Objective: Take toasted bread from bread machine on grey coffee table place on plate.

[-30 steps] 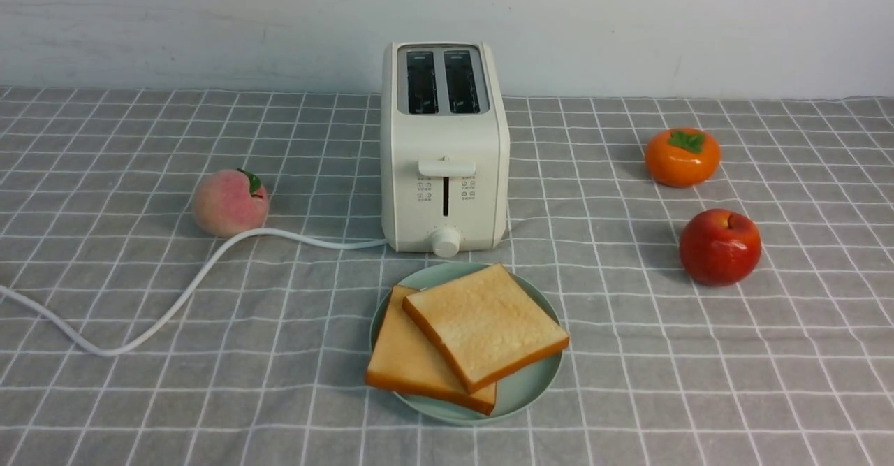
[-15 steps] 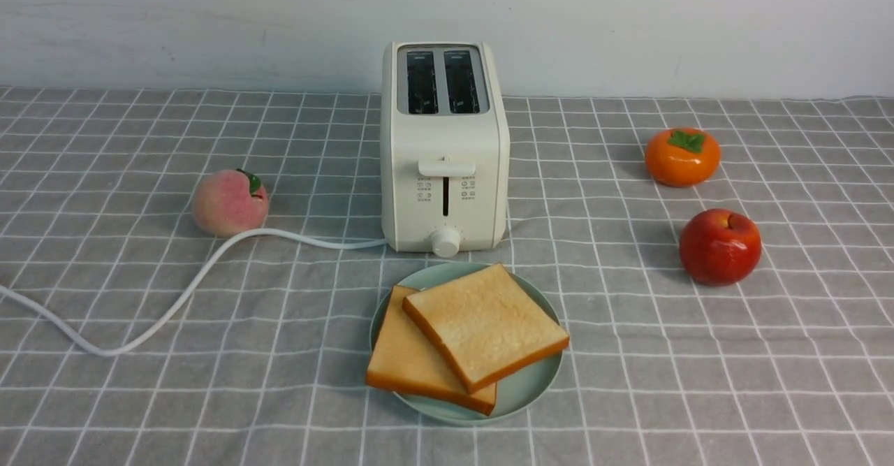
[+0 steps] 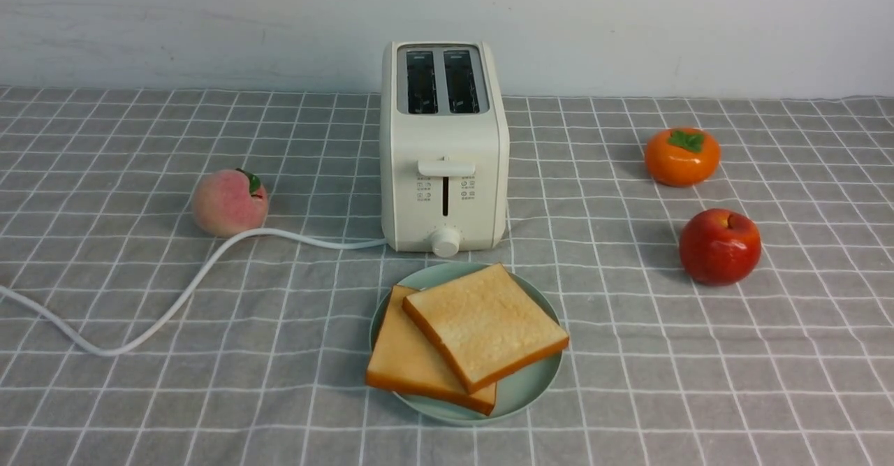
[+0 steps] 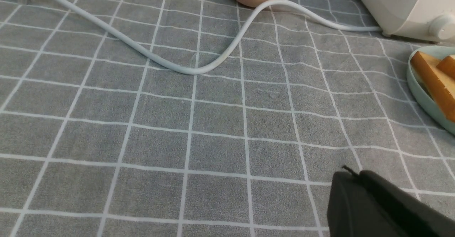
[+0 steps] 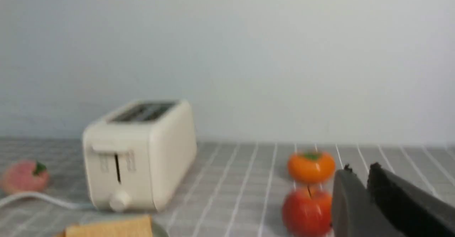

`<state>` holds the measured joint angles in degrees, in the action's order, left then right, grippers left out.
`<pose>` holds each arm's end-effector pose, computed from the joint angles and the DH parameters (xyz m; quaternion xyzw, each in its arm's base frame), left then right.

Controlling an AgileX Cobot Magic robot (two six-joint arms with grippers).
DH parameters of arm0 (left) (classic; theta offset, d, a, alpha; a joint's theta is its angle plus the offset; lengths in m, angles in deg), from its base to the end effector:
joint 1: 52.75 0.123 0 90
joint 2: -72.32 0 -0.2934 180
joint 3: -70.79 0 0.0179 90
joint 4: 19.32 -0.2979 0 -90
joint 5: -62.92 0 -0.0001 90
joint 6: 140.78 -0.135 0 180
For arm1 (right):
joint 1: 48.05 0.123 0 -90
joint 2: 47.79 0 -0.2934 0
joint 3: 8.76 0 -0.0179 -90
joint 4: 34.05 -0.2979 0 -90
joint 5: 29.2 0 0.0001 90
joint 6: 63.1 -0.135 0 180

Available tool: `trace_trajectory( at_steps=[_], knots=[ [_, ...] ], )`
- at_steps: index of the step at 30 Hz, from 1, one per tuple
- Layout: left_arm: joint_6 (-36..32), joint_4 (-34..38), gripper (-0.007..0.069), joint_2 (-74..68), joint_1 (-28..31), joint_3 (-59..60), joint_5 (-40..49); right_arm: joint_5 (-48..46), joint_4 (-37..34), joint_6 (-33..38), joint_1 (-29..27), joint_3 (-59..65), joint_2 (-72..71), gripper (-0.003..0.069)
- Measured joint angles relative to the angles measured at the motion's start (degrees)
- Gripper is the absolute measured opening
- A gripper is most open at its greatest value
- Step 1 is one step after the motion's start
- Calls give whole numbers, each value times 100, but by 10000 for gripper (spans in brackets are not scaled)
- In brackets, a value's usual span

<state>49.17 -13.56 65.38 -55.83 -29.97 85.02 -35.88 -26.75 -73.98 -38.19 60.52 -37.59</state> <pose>0.1325 -0.0122 0.1540 -0.0751 0.8064 -0.1087 0.5765 0.1339 0.0212 0.2560 -0.0317 0.6819 0.0808 0.7262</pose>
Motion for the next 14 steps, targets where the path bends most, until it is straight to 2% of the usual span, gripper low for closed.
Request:
trace_trajectory(
  at_steps=[2,6,14],
  knots=[
    [0,0,4,0,0,0,0,-250,-22,-99,-150,402,-180,89],
    [5,0,9,0,0,0,19,-1420,-69,-237,-503,928,-314,97],
    [5,0,17,0,0,0,34,-1469,-69,-277,-568,924,-320,106]
  ],
)
